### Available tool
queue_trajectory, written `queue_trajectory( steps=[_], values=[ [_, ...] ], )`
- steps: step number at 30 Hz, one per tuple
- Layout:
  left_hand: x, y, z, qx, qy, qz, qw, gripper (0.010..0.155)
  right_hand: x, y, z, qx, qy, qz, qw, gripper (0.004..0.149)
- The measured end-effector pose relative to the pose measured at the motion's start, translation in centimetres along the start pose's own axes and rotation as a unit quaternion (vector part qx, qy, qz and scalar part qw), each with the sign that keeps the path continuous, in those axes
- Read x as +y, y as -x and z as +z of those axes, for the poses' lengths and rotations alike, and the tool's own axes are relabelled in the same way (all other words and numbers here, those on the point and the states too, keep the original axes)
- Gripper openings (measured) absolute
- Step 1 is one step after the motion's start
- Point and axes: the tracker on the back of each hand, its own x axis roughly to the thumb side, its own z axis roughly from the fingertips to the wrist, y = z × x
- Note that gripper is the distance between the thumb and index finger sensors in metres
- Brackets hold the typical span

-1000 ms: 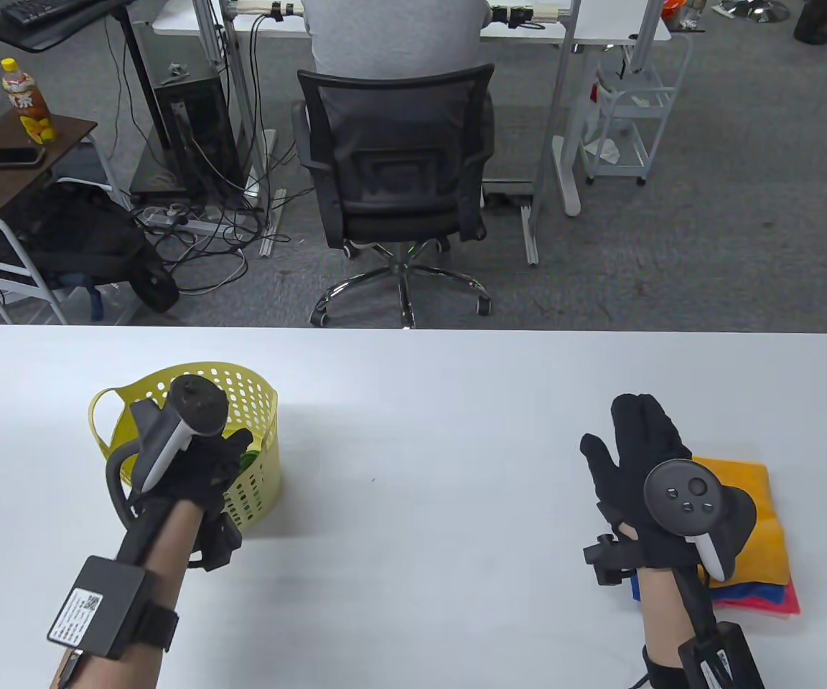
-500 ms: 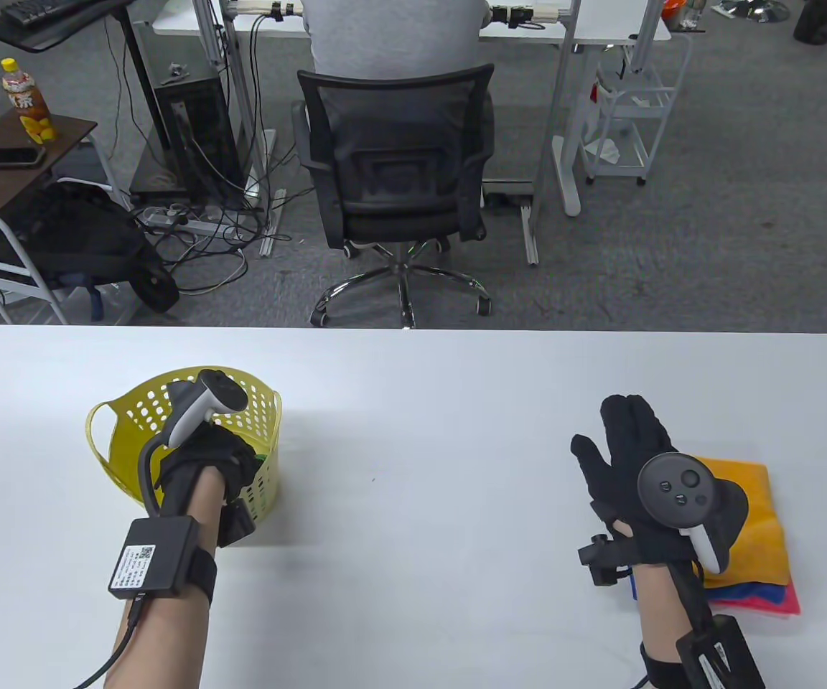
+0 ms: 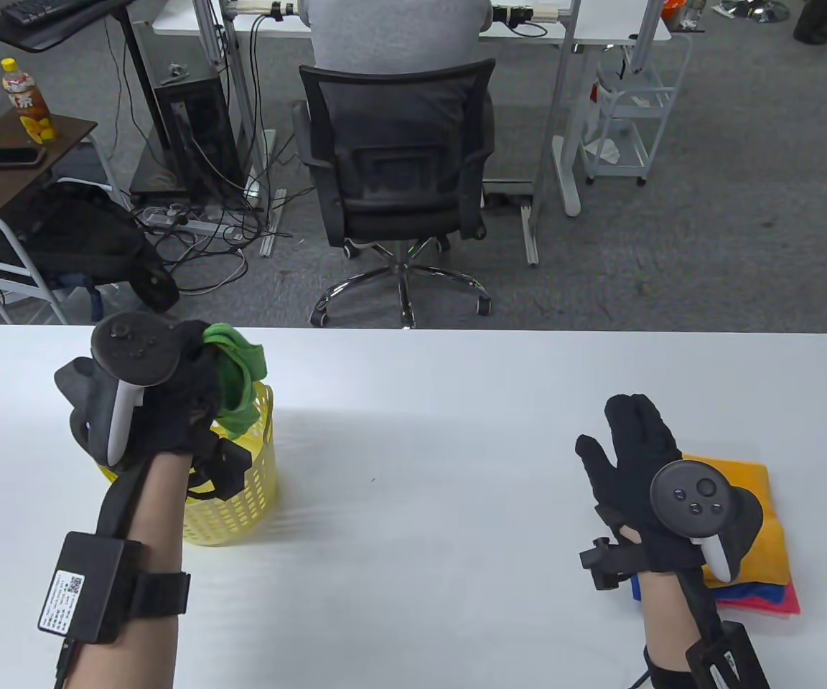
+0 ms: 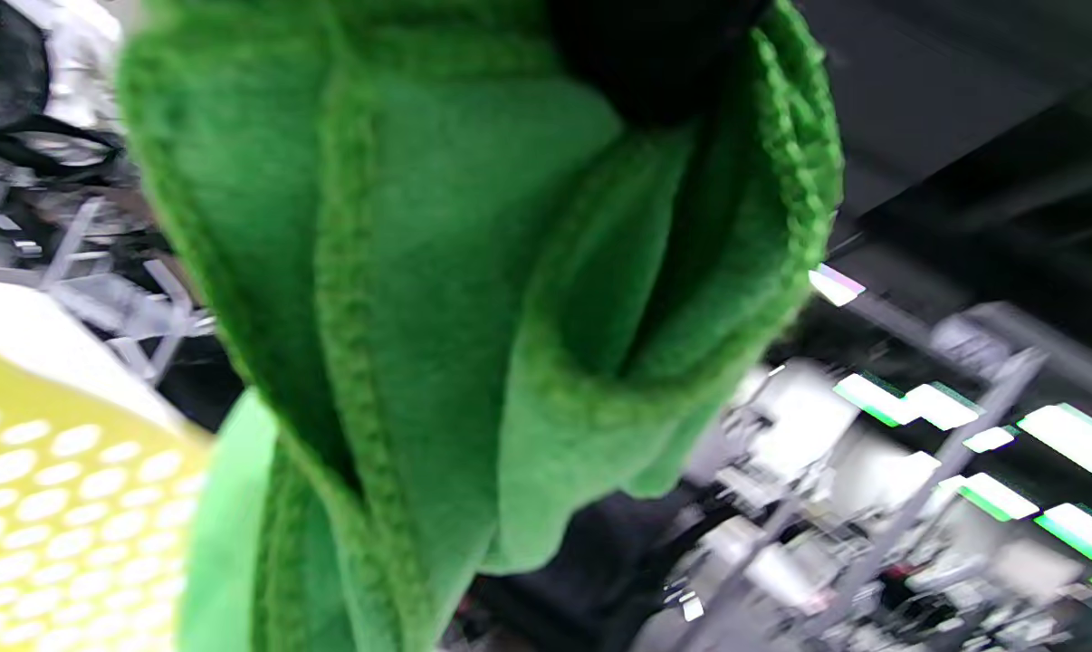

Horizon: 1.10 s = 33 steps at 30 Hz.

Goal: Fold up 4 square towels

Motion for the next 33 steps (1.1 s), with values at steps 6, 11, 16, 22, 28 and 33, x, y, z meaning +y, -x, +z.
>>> queue_trajectory(
  steps=[6, 11, 16, 22, 28, 33],
  values=[
    [2.9, -7.3, 3.6, -0.094, -0.049, 0.08, 0.991, 0.046, -0.9, -0.3, 0.4, -0.007, 0.009, -0.015, 1.0, 0.072],
    [-1.4, -9.2, 5.5, -0.148, 0.036, 0.14, 0.978, 0.046, -1.1, -0.3, 0.5, -0.007, 0.011, -0.019, 1.0, 0.072],
    [-11.6, -5.9, 7.9, -0.148, 0.236, 0.145, 0.95, 0.047, -0.9, -0.3, 0.4, -0.008, 0.006, -0.017, 1.0, 0.072],
    [-23.2, 3.7, 7.5, -0.032, 0.353, 0.022, 0.935, 0.05, -0.1, -0.3, 0.4, -0.004, -0.01, -0.01, 1.0, 0.072],
    [-24.1, 8.8, 7.4, -0.027, 0.254, -0.048, 0.966, 0.065, 1.1, -0.5, 0.3, -0.006, -0.015, 0.008, 1.0, 0.071],
    [-21.3, 8.9, 8.5, -0.09, 0.174, -0.07, 0.978, 0.058, 2.7, -0.5, 0.1, -0.003, -0.04, 0.023, 0.999, 0.072]
  ],
)
